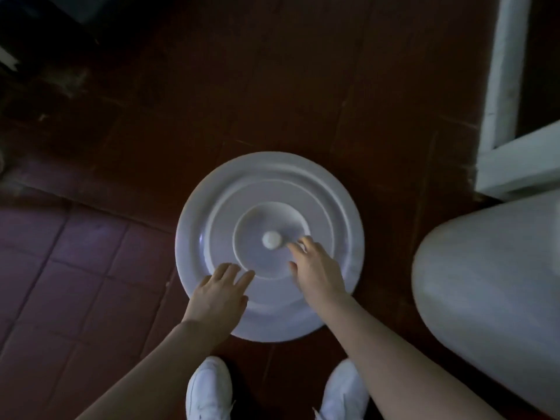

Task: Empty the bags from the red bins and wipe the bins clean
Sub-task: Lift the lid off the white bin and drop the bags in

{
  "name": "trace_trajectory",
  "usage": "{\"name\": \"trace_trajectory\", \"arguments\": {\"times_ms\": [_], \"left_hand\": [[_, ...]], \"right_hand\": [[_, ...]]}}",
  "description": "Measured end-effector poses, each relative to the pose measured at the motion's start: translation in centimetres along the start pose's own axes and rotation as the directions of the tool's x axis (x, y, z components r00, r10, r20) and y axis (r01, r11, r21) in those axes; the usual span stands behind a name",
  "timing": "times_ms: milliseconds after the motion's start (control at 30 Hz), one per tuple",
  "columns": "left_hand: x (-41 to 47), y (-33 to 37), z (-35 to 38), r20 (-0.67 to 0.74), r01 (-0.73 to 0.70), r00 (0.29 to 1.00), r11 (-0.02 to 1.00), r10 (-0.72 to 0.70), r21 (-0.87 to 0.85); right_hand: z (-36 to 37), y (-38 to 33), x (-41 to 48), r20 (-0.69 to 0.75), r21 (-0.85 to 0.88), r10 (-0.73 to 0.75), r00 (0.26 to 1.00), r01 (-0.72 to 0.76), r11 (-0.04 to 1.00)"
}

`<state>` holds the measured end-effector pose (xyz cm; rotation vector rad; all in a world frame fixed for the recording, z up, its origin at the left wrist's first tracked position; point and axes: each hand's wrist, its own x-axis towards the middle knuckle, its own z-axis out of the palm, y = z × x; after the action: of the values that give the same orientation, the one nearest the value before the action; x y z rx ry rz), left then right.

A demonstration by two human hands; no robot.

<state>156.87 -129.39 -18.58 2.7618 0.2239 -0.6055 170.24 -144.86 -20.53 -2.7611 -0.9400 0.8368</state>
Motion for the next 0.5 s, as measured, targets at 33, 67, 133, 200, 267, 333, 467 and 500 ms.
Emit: {"name": "trace_trajectory", "arguments": {"times_ms": [33,67,133,200,267,333,467,500], "left_hand": [[-0.7,1.3,-1.7,0.007,-0.011,1.000,1.000,0.011,-0.011],[-1.4,2.6,-3.4,0.006,-0.024,1.000,1.000,0.024,-0.020],[-3.0,5.6,-7.1,-0.003,-0.066,0.998,0.998,0.066,-0.016],[-4.9,8.9,-10.8,0.026,-0.113,0.993,0.994,0.113,-0.004],[-7.0,12.4,-14.0,0.034,-0.174,0.984,0.985,0.174,-0.010],[-9.1,16.2,-17.1,0.034,-0.255,0.966,0.967,0.255,-0.008],[-12.7,22.8,-21.2,0.076,-0.387,0.920,0.921,0.384,0.032],[-13.7,24.7,-22.0,0.092,-0.404,0.912,0.914,0.400,0.034]], "right_hand": [[-1.6,0.1,-2.0,-0.011,0.029,0.021,1.000,-0.020,0.999],[-3.2,0.1,-4.2,-0.022,0.052,0.039,0.999,-0.037,0.998],[-6.7,-0.1,-9.0,-0.045,0.100,0.078,0.996,-0.073,0.992],[-10.0,-0.4,-14.1,-0.075,0.152,0.137,0.988,-0.125,0.980],[-12.7,-0.7,-19.3,-0.113,0.204,0.215,0.970,-0.190,0.960],[-14.9,-0.8,-24.2,-0.156,0.278,0.312,0.937,-0.262,0.924],[-17.4,-0.1,-32.8,-0.193,0.423,0.459,0.867,-0.349,0.836],[-17.7,0.4,-35.1,-0.193,0.454,0.497,0.846,-0.372,0.810]]}}
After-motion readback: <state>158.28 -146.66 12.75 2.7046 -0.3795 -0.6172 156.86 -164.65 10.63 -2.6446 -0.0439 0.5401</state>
